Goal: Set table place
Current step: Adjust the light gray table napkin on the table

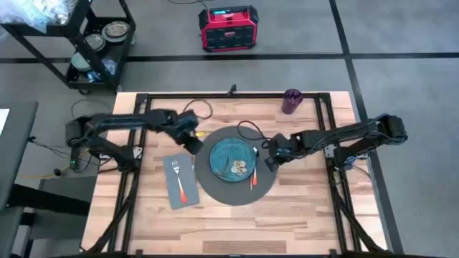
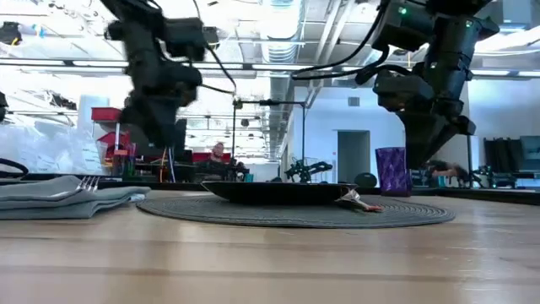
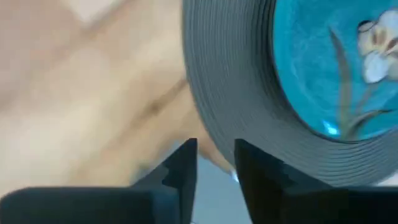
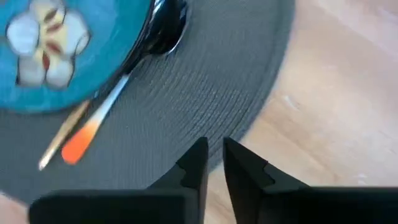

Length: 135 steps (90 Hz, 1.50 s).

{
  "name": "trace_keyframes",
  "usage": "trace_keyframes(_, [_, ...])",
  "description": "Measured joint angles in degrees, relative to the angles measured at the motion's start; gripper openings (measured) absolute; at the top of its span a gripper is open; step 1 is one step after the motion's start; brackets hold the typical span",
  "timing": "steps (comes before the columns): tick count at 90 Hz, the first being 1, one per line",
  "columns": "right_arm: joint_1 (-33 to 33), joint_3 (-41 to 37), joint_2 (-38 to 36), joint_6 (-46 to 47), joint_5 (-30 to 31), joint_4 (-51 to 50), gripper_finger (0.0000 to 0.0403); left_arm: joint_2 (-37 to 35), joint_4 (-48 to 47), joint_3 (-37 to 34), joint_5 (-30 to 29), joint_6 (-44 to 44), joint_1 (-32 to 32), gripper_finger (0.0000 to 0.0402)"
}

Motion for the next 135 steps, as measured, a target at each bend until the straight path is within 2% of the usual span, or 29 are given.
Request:
trace_keyframes(6, [0.00, 0.00, 0.00, -2.45, -0.54, -0.58, 0.0053, -1.66, 0.42, -3.05, -1.15, -8.25, -3.77, 0.0111])
trace_keyframes(14, [0.01, 0.00, -0.02, -4.15, -0.52, -1.41, 0.0054, -2.66, 3.45, -6.00, -3.30, -15.61, -8.60, 0.0088])
trace_keyframes(22, [0.00, 0.00, -0.27, -5.20, -0.52, -1.69, 0.0053, -2.58, 5.52, -6.76, -6.39, -20.04, -12.59, 0.0032])
trace_keyframes(27, [0.00, 0.00, -0.55, -5.45, -0.50, -2.02, 0.0050, -2.60, 7.13, -6.76, -8.69, -22.64, -14.30, 0.0011])
trace_keyframes(33, [0.00, 0.09, -0.98, -5.72, -0.50, -2.51, 0.0042, -2.48, 8.10, -6.72, -10.61, -25.83, -16.03, 0.0004])
trace_keyframes(54, [0.00, 0.09, -2.50, -8.62, -0.27, -4.44, 0.0013, 3.97, 5.77, -6.71, -10.59, -30.46, -20.13, 0.0000])
trace_keyframes(67, [0.00, 0.09, -3.34, -8.78, -0.21, -5.52, 0.0004, 9.17, 5.16, -6.71, -10.59, -28.37, -18.87, 0.0000])
trace_keyframes(82, [-0.25, 0.09, -4.04, -8.89, -0.20, -6.77, 0.0001, 12.70, 5.90, -6.41, -10.10, -21.82, -15.48, 0.0000])
trace_keyframes(109, [-1.84, 0.09, -5.06, -9.69, -0.18, -8.60, 0.0001, 12.98, 9.52, -6.52, -10.21, -10.89, -6.79, 0.0000])
trace_keyframes(135, [-3.35, 0.09, -5.01, -10.26, -0.19, -8.67, 0.0001, 13.31, 12.15, -4.34, -9.01, -2.46, -2.92, 0.0000])
